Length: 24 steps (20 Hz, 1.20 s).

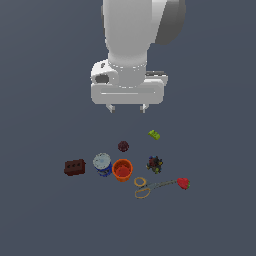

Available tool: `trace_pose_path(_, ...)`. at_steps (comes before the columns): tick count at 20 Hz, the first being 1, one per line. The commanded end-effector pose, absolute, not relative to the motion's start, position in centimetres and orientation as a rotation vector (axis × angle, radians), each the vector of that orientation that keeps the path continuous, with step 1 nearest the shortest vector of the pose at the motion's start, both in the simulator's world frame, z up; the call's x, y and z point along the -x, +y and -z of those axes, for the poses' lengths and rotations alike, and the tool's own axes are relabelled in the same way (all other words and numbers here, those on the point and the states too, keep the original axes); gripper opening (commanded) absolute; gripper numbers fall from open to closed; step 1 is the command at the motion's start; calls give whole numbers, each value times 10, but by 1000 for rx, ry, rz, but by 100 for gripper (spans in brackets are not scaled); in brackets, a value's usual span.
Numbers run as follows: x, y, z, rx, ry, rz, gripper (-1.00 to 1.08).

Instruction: Pick up a designated object from a clutter of objects.

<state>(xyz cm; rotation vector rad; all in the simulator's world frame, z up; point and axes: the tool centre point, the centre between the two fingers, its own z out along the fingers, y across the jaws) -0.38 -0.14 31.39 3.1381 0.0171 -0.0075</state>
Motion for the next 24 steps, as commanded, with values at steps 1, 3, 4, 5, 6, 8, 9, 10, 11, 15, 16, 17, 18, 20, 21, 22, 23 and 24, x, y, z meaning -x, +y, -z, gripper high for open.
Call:
trace_pose_path(1,4,-1,-314,-3138,17,8,100)
trace_pose_path(3,3,-2,-315,-3140,12,5,100)
trace_pose_path(4,3,-3,-316,-3143,7,2,100)
trace_pose_path(5,3,-4,-319,-3147,-1,-2,100)
trace_pose_path(6,2,-6,-321,-3152,-11,-8,100)
trace_pose_path(8,1,-9,-327,-3161,-28,-19,100)
trace_pose_path(9,1,-11,-329,-3165,-33,-23,100)
trace_pose_path(10,1,-12,-331,-3167,-35,-25,100)
trace_pose_path(11,1,-12,-332,-3168,-36,-26,100)
trace_pose_path(15,1,-11,-329,-3166,-37,-24,100)
trace_pose_path(16,0,-10,-328,-3165,-42,-24,100)
trace_pose_path(17,-1,-9,-326,-3165,-48,-24,100)
trace_pose_path(18,-3,-8,-324,-3164,-55,-23,100)
trace_pose_path(20,-6,-5,-318,-3163,-73,-23,100)
trace_pose_path(21,-8,-3,-315,-3162,-84,-22,100)
trace_pose_path(22,-10,-1,-311,-3160,-96,-21,100)
trace_pose_path(23,-12,1,-307,-3159,-109,-20,100)
trace_pose_path(24,-15,4,-302,-3157,-123,-20,100)
